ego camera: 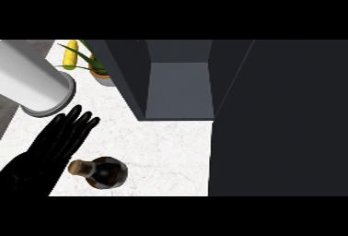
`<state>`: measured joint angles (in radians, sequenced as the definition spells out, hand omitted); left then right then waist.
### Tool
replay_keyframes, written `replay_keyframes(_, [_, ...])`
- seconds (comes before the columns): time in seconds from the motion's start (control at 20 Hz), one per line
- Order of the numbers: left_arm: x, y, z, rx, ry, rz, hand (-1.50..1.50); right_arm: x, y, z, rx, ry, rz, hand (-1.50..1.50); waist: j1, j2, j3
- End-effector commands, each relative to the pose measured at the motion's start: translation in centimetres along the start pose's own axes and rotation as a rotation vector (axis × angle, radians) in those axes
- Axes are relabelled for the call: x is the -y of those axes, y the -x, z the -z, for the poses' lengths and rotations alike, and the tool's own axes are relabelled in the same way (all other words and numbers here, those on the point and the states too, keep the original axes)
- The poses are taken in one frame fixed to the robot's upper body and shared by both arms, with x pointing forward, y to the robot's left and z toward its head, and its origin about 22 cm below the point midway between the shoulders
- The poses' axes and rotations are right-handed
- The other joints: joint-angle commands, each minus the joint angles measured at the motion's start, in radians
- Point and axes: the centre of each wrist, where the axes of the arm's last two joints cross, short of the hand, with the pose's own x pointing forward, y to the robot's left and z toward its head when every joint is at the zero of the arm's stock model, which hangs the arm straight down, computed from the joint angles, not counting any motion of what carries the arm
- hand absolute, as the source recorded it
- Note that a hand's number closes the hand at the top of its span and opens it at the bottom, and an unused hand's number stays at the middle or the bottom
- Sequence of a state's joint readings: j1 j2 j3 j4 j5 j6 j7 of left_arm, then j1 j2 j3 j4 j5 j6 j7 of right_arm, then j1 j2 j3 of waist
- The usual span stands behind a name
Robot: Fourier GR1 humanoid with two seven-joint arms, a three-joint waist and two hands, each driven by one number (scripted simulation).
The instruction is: Pick up the wine, place it into the cabinet and close the cabinet
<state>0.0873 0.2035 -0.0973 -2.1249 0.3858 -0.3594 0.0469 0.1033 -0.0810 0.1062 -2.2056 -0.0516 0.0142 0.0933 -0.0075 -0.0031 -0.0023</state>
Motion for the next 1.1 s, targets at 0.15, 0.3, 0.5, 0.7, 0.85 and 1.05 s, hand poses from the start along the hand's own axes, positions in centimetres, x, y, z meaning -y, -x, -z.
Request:
replay_keyframes(0.15, [-1.3, -4.3, -0.8, -0.07, 0.145, -0.135, -1.5, -1.5, -4.8, -3.1, -0.047, -0.088, 0.102, -1.5, -0.004, -0.001, 0.002])
replay_keyframes(0.3, [0.0, -7.6, -2.7, -0.066, 0.156, -0.138, -1.5, -2.2, -6.3, -3.2, -0.049, -0.071, 0.101, -1.5, 0.014, -0.002, 0.002])
replay_keyframes(0.5, [0.3, -9.1, -3.2, -0.089, 0.163, -0.152, -1.5, -3.3, -7.3, -3.8, -0.058, -0.066, 0.125, -1.5, 0.014, -0.002, 0.002])
replay_keyframes(0.7, [-1.3, -9.8, -2.1, -0.117, 0.115, -0.144, -1.5, -3.2, -9.5, -4.3, -0.044, -0.073, 0.121, -1.5, 0.007, -0.001, 0.002])
replay_keyframes(0.85, [-0.5, -10.2, -2.3, -0.134, 0.09, -0.156, -1.5, -3.8, -9.2, -4.0, -0.062, -0.078, 0.115, -1.5, 0.009, -0.001, 0.002])
replay_keyframes(1.05, [-2.4, -7.8, -3.1, -0.138, 0.073, -0.129, -1.5, -5.1, -9.3, -4.6, -0.063, -0.063, 0.13, -1.5, 0.004, -0.002, 0.001])
